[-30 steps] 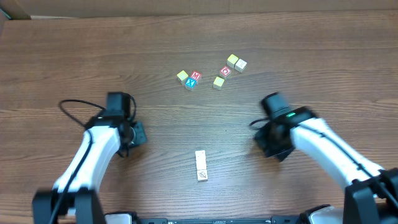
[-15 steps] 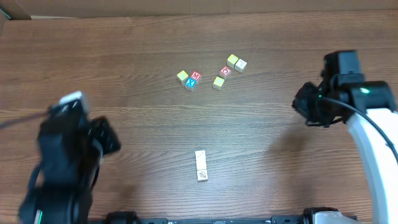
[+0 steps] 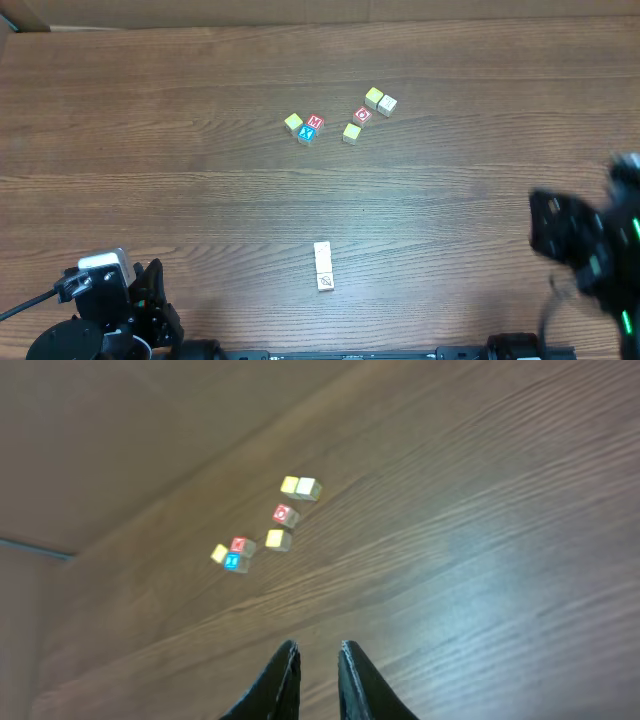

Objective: Flip 5 blocks

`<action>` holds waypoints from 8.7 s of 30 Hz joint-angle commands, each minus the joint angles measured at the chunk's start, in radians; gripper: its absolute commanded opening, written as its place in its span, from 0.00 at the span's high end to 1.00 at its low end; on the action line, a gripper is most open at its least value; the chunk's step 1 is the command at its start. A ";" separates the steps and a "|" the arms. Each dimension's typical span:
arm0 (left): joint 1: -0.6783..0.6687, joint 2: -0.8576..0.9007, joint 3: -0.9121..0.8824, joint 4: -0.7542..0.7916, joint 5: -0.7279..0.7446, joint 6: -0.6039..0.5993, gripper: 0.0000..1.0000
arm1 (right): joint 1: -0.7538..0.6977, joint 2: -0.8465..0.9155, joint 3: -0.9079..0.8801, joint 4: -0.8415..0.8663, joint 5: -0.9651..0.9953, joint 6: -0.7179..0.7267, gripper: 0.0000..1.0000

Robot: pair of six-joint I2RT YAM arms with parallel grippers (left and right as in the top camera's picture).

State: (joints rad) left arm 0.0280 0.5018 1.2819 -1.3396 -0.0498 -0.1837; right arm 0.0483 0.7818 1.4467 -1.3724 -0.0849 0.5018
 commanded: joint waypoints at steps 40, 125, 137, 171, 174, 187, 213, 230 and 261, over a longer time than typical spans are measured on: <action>0.003 -0.006 0.003 -0.153 -0.002 -0.030 0.00 | 0.003 -0.285 0.018 -0.314 0.016 0.022 0.00; 0.003 -0.006 0.003 -0.153 -0.002 -0.030 0.00 | 0.050 -0.779 -1.439 1.290 0.107 -0.447 0.00; 0.003 -0.006 0.003 -0.153 -0.002 -0.030 0.00 | 0.050 -0.779 -1.439 1.291 0.102 -0.447 0.00; -0.110 -0.019 0.003 -0.172 -0.025 -0.031 0.00 | 0.050 -0.779 -1.439 1.291 0.102 -0.447 0.00; -0.188 -0.068 -0.020 -0.108 -0.037 -0.025 0.00 | 0.050 -0.779 -1.439 1.291 0.102 -0.447 0.00; -0.050 -0.346 -0.789 0.915 0.157 0.064 0.00 | 0.050 -0.779 -1.439 1.291 0.102 -0.447 0.00; -0.041 -0.499 -1.278 1.262 0.095 0.143 0.00 | 0.050 -0.779 -1.439 1.291 0.102 -0.447 0.00; -0.041 -0.497 -1.278 1.265 0.102 0.133 0.00 | 0.050 -0.779 -1.439 1.291 0.102 -0.447 0.00; -0.041 -0.497 -1.278 1.265 0.102 0.133 0.00 | 0.050 -0.779 -1.439 1.291 0.102 -0.447 0.00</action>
State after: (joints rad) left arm -0.0235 0.0158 0.0113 -0.0753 0.0631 -0.0704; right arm 0.0933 0.0147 0.0185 -0.0895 0.0078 0.0589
